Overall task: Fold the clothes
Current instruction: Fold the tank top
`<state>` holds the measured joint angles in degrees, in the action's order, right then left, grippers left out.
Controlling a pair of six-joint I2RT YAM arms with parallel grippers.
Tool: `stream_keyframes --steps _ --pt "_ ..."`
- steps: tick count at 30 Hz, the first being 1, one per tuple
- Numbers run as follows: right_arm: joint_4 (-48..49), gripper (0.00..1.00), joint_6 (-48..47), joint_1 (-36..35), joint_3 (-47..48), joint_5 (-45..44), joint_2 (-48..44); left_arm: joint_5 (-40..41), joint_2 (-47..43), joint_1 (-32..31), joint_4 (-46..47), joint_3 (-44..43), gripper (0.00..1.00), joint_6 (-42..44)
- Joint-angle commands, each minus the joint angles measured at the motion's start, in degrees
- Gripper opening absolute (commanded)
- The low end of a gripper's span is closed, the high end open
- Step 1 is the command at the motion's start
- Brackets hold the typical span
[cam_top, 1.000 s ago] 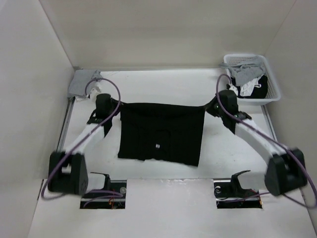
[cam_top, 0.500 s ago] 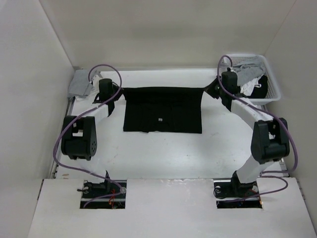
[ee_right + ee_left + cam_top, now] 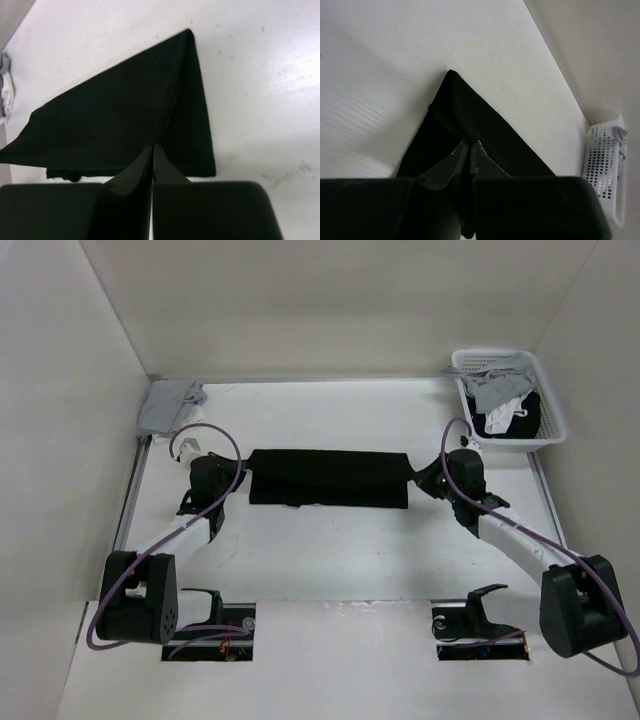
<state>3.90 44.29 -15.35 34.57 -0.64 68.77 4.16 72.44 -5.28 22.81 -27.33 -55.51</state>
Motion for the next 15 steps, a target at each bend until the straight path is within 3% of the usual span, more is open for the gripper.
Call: stream_keyframes --steps 1,8,11,15 --pt "3.13 0.01 1.5 -1.12 -3.27 -2.96 -2.06 -0.12 -2.4 -0.65 4.52 3.68 0.01 1.36" --pt "5.24 0.04 4.4 -1.21 -8.9 -3.05 0.83 -0.12 0.33 -1.18 8.48 10.45 0.08 1.28" --pt "5.15 0.21 4.31 -1.21 -10.13 -3.31 -0.56 -1.17 -0.89 0.66 8.57 11.25 0.17 1.01" --pt "5.33 0.49 2.12 -0.16 -10.05 -2.26 -2.07 -0.92 -6.78 1.11 7.43 11.34 0.19 0.66"
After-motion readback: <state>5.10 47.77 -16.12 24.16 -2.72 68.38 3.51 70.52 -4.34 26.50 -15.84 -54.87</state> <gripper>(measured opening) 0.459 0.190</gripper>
